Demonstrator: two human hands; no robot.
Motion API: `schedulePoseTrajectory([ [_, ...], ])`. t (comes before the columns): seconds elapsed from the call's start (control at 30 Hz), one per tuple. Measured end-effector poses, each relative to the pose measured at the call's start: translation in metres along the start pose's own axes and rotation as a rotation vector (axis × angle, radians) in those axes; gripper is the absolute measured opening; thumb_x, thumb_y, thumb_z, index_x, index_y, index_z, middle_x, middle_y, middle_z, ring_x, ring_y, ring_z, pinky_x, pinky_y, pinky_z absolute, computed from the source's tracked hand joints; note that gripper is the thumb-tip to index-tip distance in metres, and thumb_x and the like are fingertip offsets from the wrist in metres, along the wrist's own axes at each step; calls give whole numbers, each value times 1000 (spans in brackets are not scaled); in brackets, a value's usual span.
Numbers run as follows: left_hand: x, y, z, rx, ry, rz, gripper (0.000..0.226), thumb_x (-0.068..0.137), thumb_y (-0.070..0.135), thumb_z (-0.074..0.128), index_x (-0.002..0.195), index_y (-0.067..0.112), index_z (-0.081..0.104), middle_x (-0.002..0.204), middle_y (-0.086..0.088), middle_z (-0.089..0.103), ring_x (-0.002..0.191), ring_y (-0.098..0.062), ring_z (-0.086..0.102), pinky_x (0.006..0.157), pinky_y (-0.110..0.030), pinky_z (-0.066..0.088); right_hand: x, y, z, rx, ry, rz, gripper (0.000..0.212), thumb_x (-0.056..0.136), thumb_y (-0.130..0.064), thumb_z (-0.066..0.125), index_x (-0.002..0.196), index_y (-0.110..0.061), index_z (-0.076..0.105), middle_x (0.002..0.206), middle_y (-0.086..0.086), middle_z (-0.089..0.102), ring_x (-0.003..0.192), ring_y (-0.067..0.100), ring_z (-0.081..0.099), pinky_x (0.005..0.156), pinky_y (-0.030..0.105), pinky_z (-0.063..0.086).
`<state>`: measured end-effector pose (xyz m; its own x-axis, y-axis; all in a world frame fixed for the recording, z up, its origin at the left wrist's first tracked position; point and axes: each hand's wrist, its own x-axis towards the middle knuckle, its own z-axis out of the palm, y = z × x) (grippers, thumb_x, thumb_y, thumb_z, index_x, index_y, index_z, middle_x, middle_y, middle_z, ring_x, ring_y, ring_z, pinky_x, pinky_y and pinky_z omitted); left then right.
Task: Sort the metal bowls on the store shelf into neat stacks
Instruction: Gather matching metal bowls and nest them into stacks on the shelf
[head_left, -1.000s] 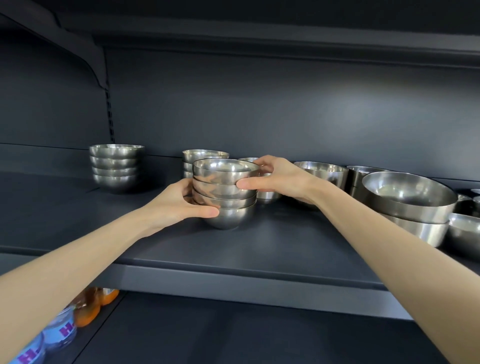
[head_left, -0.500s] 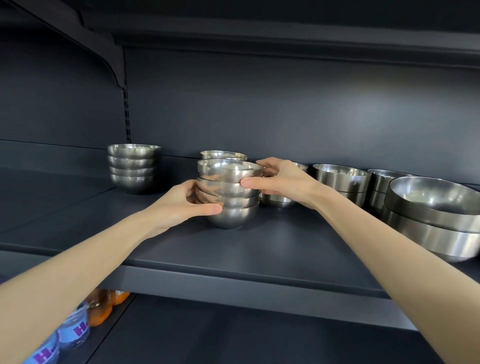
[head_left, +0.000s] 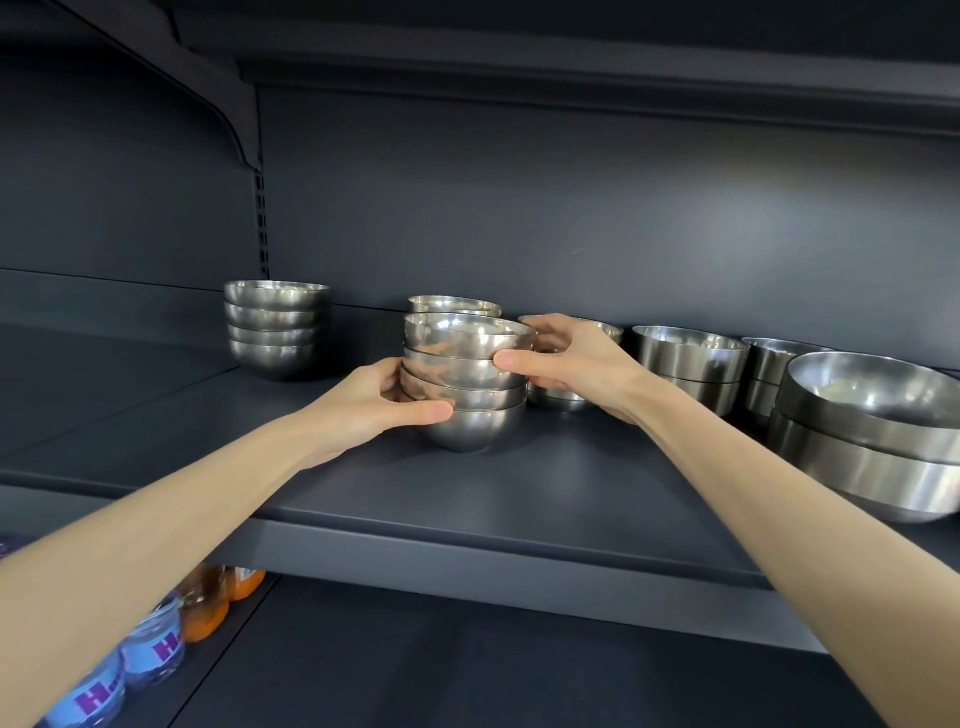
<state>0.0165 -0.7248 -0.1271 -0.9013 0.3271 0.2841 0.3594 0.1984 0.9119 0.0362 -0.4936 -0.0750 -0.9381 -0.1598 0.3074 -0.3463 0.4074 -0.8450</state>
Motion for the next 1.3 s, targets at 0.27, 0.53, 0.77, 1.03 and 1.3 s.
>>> schedulePoseTrajectory([
  [0.27,1,3,-4,23,13,1,34,71,17,83,101,18,66,86,7,62,85,-7,62,82,-16,46,3,0,4,13,0,5,54,74,-32,79,121,-19,57,114,2,68,107,31,62,99,49,46],
  [0.53,2,3,-18,79,28,-38,34,70,17,84,100,14,68,90,0,62,93,-15,62,89,-20,46,19,-4,10,-6,-75,17,54,74,-32,80,121,-17,58,108,-4,70,100,11,63,95,34,50],
  [0.77,-2,7,-15,99,29,-47,48,62,29,88,104,17,66,94,1,65,98,-15,65,91,-21,46,19,-4,10,-21,-97,18,57,76,-32,78,125,-16,54,106,-11,68,100,3,64,90,24,51],
  [1.03,-11,23,-20,117,86,-42,72,58,33,88,121,26,55,107,9,71,100,-3,66,101,-28,45,10,-11,-12,-148,-34,38,72,76,-35,78,136,-12,44,122,0,59,111,14,59,98,33,50],
  [1.3,-12,58,-16,385,228,38,86,71,34,81,143,16,38,140,9,45,132,-9,39,107,-27,31,-5,-13,-63,-348,20,30,36,79,-25,76,109,-9,64,95,0,63,92,14,61,89,35,55],
])
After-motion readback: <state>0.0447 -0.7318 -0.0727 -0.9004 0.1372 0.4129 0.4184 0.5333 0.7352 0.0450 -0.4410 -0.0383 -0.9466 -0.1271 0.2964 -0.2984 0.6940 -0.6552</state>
